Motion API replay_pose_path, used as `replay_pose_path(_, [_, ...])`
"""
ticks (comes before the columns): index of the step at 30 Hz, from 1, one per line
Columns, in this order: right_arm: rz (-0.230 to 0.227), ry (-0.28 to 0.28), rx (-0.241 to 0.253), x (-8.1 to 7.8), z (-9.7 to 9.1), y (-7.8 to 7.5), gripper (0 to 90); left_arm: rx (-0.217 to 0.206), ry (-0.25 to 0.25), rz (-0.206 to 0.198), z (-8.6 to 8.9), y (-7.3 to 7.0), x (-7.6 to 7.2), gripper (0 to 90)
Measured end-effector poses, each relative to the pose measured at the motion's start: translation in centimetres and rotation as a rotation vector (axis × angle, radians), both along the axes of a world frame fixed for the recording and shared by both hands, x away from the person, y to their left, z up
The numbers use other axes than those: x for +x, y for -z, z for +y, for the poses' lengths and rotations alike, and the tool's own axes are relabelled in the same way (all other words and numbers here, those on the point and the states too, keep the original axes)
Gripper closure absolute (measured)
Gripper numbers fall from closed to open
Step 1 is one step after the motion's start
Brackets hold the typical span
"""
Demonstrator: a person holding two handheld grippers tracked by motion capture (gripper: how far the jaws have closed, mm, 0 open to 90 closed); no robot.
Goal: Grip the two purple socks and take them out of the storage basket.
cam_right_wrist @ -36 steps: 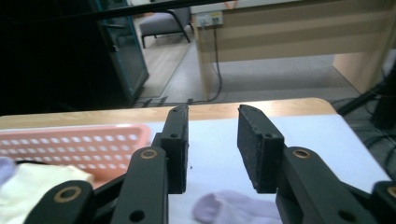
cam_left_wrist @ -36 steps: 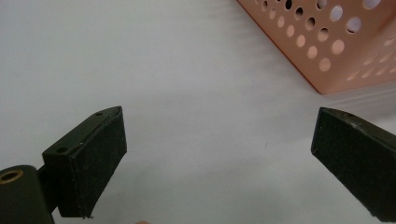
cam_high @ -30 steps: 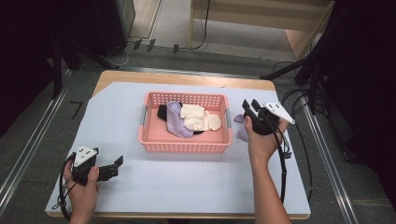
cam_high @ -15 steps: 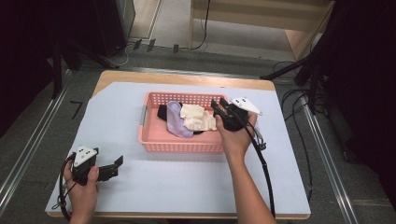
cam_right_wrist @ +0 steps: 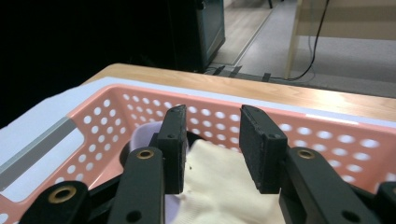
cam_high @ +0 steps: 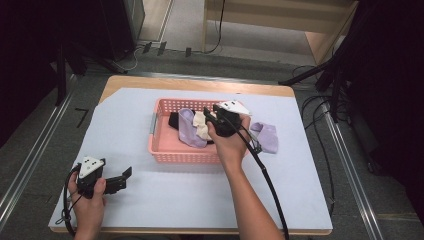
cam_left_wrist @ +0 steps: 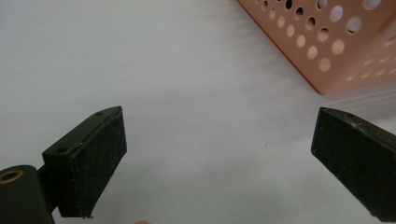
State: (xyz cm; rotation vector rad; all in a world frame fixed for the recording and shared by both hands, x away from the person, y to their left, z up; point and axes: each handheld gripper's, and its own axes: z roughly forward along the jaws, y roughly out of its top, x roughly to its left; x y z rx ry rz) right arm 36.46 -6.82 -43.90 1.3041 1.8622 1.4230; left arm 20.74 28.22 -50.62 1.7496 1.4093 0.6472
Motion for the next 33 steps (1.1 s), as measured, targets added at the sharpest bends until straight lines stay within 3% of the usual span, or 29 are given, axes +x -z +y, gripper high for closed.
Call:
replay_pose_path(1, [0.017,-0.021,-0.012,0.4,1.1,0.1,62.3,0.0,0.0,0.0,0.0,0.0,0.0,4.2])
replay_pose_path(6, [0.05,-0.058,-0.03,1.0,2.7,0.3,61.7,-0.002,0.001,-0.001,0.0,0.0,0.0,4.2])
replay_pose_path(13, [0.112,-0.133,-0.108,1.9,5.1,1.2,59.0,-0.007,0.002,-0.001,0.0,0.0,0.0,4.2])
replay_pose_path(15, [0.147,-0.157,-0.155,2.2,5.8,1.6,56.8,-0.006,0.004,0.0,0.1,0.0,0.0,4.2])
replay_pose_path(16, [0.195,-0.185,-0.199,2.6,6.3,2.2,56.2,-0.006,0.004,0.001,0.1,0.0,0.0,4.2])
replay_pose_path(18, [0.224,-0.2,-0.253,2.8,6.6,2.6,63.1,-0.009,0.001,-0.003,0.0,0.0,0.0,4.2])
replay_pose_path(19, [0.224,-0.2,-0.253,2.8,6.6,2.6,63.1,-0.009,0.002,-0.002,0.0,0.0,0.0,4.2])
replay_pose_path(21, [0.228,-0.21,-0.279,2.9,6.7,2.7,78.4,-0.008,0.003,-0.002,0.0,0.0,0.0,4.3])
replay_pose_path(22, [0.211,-0.222,-0.298,2.8,6.6,2.5,86.7,-0.007,0.003,-0.002,0.0,0.0,0.0,4.2])
replay_pose_path(25, [0.17,-0.247,-0.314,2.6,6.5,2.3,87.5,-0.006,0.005,-0.002,0.0,0.0,0.0,4.2])
replay_pose_path(27, [0.105,-0.264,-0.331,2.2,6.4,1.9,87.6,-0.007,0.002,-0.002,0.0,0.0,0.0,4.3])
replay_pose_path(29, [0.069,-0.269,-0.313,1.8,6.5,1.5,87.6,-0.006,0.003,-0.001,0.0,0.0,0.0,4.2])
replay_pose_path(33, [-0.037,-0.266,-0.222,1.0,6.4,0.1,87.7,-0.005,0.006,0.0,0.1,0.0,0.0,4.2])
